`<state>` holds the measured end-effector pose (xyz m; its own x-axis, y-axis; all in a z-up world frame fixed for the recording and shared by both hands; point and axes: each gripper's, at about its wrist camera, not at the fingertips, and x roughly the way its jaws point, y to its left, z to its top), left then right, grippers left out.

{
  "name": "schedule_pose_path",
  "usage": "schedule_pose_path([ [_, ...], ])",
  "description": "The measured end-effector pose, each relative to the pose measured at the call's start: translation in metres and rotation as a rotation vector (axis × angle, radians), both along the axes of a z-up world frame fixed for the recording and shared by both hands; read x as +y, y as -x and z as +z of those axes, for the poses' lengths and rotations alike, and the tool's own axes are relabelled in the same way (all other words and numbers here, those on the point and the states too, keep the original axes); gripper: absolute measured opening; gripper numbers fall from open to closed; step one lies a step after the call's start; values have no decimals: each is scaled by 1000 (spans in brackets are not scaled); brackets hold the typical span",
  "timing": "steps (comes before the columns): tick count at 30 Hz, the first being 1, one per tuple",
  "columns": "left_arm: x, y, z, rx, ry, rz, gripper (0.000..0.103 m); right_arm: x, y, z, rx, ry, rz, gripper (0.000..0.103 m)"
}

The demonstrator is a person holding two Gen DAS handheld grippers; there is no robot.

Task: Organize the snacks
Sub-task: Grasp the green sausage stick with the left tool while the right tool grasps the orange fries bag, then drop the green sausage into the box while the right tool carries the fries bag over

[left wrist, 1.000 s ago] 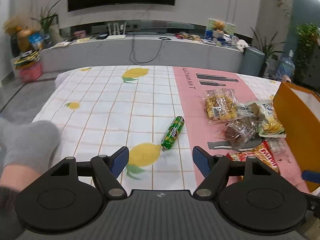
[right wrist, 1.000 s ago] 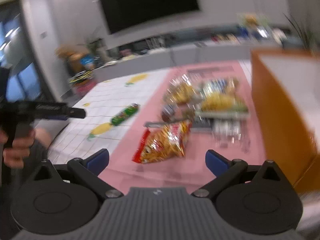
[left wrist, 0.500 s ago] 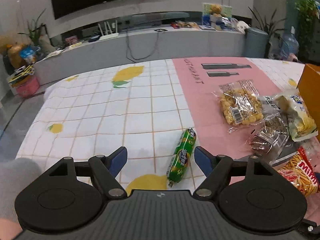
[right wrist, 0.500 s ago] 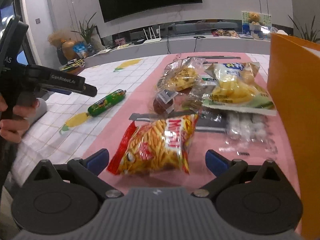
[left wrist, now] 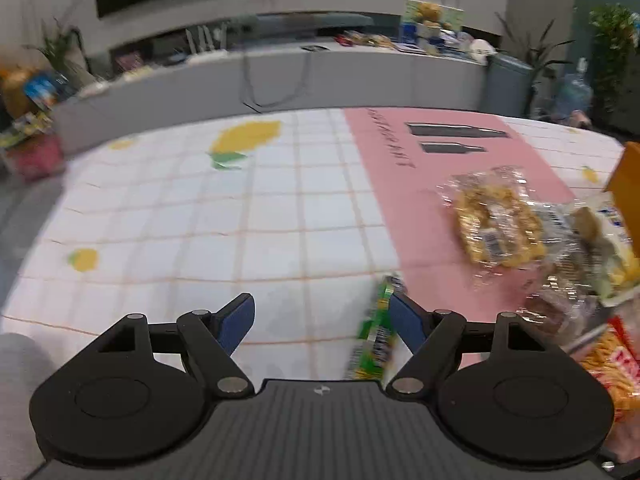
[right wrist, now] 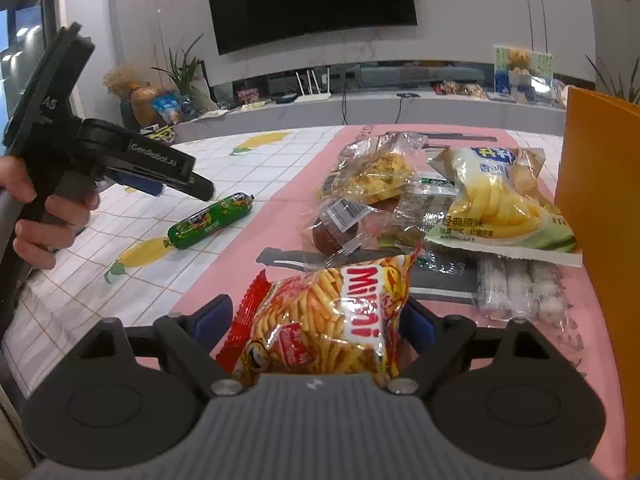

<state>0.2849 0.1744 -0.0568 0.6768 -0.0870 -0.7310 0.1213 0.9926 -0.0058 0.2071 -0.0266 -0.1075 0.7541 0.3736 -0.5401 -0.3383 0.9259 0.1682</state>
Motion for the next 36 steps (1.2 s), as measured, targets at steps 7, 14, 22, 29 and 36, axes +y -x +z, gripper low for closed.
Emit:
schedule_pose_path([
  [7,-10,-5,-14,76,86,-82,79,0,11,1,-97,5,15,71],
  [14,-26,-3,-21,77,-9,-65,62,-4,12,1,-106,-7,18,61],
  [22,-21,4,-15,107,-1,3,25,-4,17,9,-102,20,43,57],
  [29,-6,17,-4,117,110,131,25,-12,21,23,-92,-65,17,56],
  [36,-8,41,26,84,136,141,25,-29,30,48,-126,-147,5,56],
])
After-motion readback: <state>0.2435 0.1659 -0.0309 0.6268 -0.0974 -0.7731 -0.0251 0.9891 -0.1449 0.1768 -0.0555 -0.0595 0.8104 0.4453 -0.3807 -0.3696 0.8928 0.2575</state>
